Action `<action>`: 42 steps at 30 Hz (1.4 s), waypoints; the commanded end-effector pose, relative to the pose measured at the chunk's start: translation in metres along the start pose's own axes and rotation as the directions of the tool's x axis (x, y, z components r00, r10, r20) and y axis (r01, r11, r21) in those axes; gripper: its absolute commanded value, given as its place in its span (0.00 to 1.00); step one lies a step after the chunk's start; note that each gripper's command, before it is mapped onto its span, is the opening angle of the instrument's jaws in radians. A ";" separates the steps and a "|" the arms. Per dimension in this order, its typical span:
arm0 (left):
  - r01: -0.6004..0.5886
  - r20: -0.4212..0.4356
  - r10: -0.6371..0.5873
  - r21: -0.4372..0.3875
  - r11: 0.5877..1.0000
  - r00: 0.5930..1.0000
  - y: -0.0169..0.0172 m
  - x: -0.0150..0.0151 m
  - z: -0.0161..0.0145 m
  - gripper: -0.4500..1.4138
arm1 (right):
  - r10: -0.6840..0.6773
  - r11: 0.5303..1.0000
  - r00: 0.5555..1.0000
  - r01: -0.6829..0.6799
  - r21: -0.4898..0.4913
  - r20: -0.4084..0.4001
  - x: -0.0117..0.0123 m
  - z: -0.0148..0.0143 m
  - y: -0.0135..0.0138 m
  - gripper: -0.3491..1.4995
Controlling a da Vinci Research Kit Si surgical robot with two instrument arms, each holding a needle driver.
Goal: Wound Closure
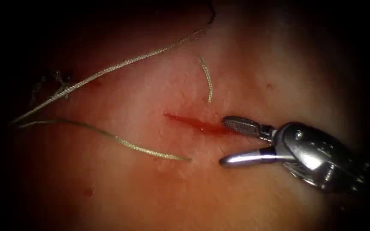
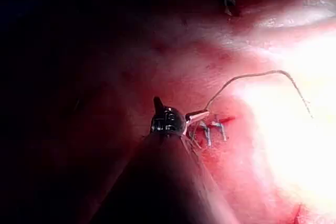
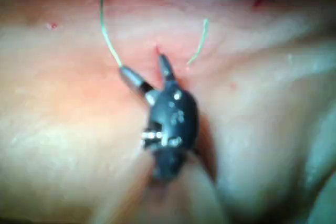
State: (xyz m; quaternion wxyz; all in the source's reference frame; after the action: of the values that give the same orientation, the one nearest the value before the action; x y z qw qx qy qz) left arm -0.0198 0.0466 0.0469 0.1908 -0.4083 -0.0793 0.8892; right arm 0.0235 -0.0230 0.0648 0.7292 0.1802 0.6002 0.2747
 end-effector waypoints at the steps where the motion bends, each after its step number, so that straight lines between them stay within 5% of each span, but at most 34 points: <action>1: 0.009 0.009 -0.009 0.018 1.000 1.000 -0.0010 0.0006 0.0001 0.88 | -0.001 1.000 1.000 0.001 0.003 -0.002 -0.0004 0.0008 0.0000 0.54; 6: 0.068 -0.056 -0.068 0.002 0.998 0.996 -0.0007 0.0020 -0.0031 0.78 | -0.001 1.000 1.000 0.001 0.002 -0.002 -0.0004 0.0008 0.0000 0.54; 16: 0.223 -0.295 -0.276 -0.200 0.954 0.915 0.0092 0.0060 -0.0105 0.85 | -0.002 1.000 1.000 0.002 0.002 -0.002 -0.0005 0.0009 -0.0001 0.55; 22: 0.198 -0.320 -0.307 -0.331 0.922 0.896 0.0183 0.0100 -0.0175 0.88 | -0.005 1.000 1.000 0.005 0.012 -0.001 -0.0008 0.0013 -0.0003 0.55; 25: 0.143 -0.273 -0.264 -0.395 0.907 0.925 0.0253 0.0103 -0.0196 0.87 | -0.005 1.000 1.000 0.006 0.012 -0.002 -0.0008 0.0013 -0.0002 0.55; 32: 0.081 -0.178 -0.179 -0.451 0.889 0.968 0.0339 0.0085 -0.0170 0.84 | -0.005 1.000 1.000 0.005 0.012 -0.002 -0.0008 0.0013 -0.0002 0.55; 34: 0.070 -0.167 -0.178 -0.510 0.858 0.970 0.0366 0.0071 -0.0138 0.78 | -0.005 1.000 1.000 0.005 0.012 -0.001 -0.0008 0.0013 -0.0002 0.55; 42: 0.037 -0.121 -0.136 -0.602 0.797 0.983 0.0403 0.0064 -0.0077 0.66 | -0.005 1.000 1.000 0.005 0.012 -0.001 -0.0008 0.0012 -0.0002 0.55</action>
State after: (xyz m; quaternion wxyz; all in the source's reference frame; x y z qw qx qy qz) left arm -0.0286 0.0122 0.0251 0.0953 -0.5080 -0.3628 0.7754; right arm 0.0239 -0.0235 0.0650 0.7290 0.1824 0.6020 0.2699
